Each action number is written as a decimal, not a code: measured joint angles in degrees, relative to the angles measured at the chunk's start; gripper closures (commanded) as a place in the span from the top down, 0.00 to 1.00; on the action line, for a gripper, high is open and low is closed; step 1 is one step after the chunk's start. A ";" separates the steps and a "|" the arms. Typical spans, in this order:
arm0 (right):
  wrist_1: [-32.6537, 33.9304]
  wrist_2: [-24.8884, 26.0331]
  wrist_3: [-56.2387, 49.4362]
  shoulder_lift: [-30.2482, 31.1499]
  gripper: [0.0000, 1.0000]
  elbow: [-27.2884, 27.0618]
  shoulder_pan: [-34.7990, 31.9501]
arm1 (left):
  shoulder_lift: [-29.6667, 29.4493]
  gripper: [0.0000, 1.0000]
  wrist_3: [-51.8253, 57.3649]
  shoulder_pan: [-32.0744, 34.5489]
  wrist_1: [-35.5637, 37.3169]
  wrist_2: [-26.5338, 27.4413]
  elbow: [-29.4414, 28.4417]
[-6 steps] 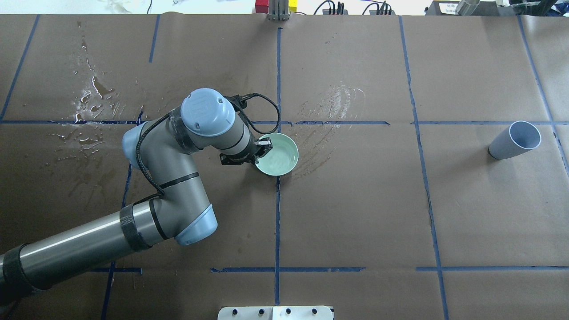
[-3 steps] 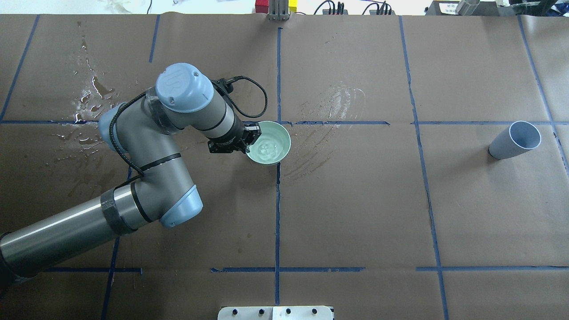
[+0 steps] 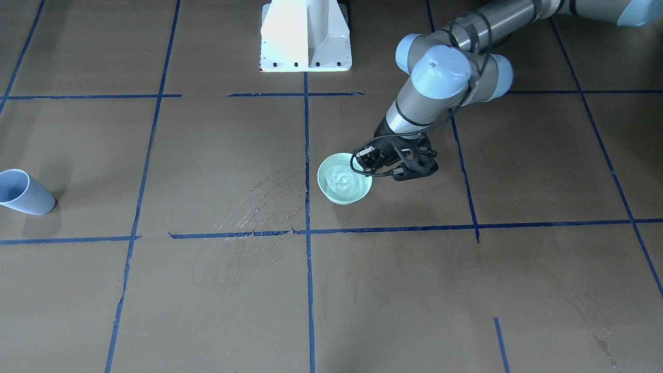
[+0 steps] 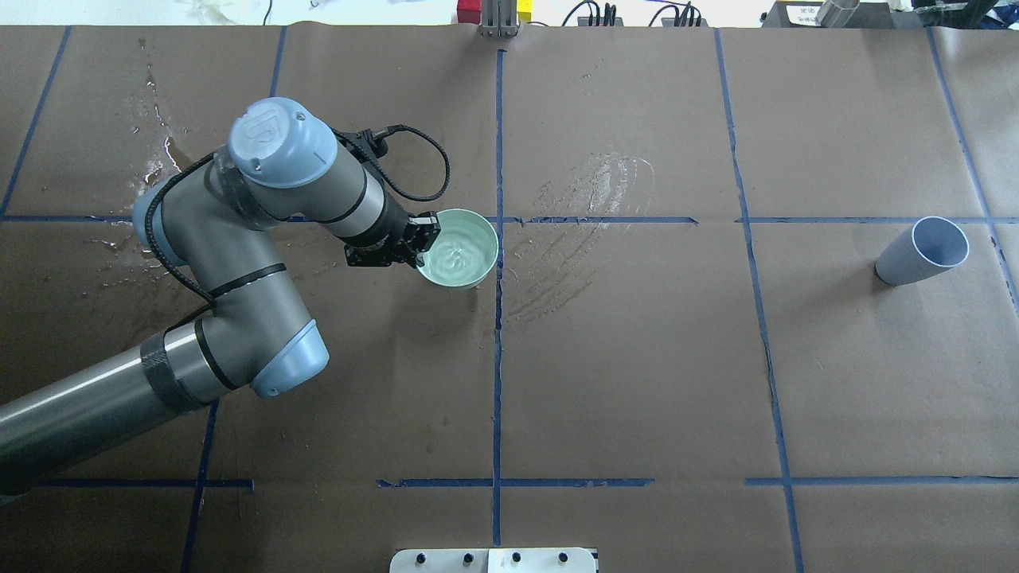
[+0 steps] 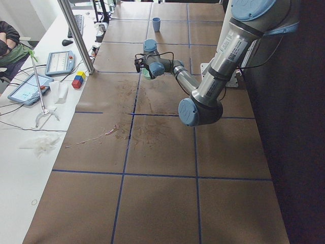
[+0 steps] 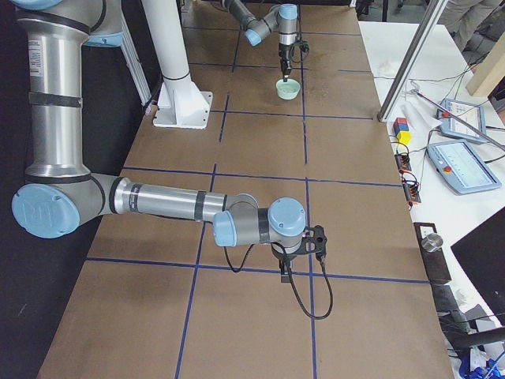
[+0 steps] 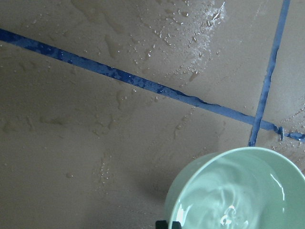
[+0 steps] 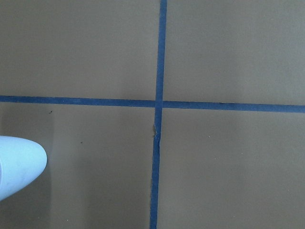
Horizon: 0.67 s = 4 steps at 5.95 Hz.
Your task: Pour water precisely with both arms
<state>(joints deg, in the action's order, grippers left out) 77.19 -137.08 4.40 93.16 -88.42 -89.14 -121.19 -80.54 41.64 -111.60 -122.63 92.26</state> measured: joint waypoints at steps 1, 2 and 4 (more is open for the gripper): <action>0.01 0.02 0.00 0.00 1.00 0.00 -0.01 | 4.08 0.00 4.57 3.50 -1.73 -3.71 1.02; 0.02 -0.04 0.00 0.00 1.00 0.00 -0.04 | 8.40 0.00 9.85 7.51 -3.67 -7.72 1.49; -0.02 -0.09 0.00 0.00 1.00 0.04 -0.03 | 17.33 0.00 20.30 14.18 -8.54 -13.67 1.61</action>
<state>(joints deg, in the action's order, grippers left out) 77.18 -137.17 4.39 93.17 -88.38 -89.17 -103.86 -60.24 55.82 -120.15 -136.30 93.88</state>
